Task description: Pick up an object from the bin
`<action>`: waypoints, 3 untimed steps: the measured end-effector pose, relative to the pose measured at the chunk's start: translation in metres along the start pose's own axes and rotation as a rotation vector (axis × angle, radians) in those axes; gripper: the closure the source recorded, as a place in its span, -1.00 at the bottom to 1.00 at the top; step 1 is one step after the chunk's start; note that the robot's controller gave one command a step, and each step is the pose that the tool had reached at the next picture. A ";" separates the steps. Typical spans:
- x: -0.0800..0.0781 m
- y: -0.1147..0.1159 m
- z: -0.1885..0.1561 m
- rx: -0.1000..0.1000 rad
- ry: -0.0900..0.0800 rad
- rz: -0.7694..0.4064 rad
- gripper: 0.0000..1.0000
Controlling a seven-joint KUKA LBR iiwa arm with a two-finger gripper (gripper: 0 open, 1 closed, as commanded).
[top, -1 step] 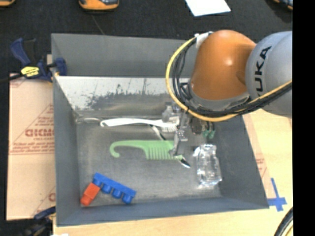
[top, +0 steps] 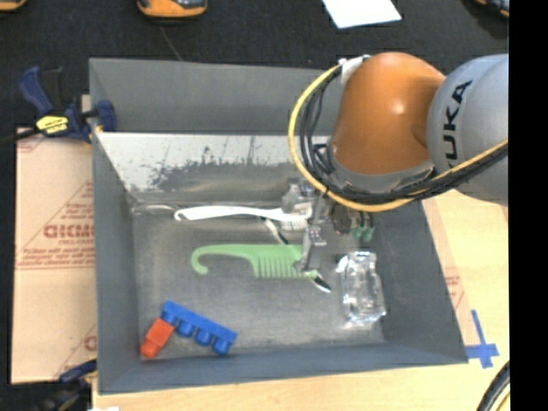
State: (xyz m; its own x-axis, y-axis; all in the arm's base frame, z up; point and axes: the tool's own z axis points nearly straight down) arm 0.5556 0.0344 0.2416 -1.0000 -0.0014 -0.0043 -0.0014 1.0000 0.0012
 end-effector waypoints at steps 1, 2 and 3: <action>0.035 -0.002 -0.064 0.001 0.004 -0.047 -1.00; 0.000 -0.006 -0.032 0.000 -0.013 -0.046 -1.00; -0.001 -0.005 0.007 0.000 -0.015 -0.040 -1.00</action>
Offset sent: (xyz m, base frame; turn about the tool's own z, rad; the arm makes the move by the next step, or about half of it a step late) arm 0.0967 -0.0167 -0.1417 -0.0300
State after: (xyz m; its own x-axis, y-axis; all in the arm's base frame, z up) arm 0.5568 0.0297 0.2341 -0.9990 -0.0415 -0.0190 -0.0415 0.9991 0.0008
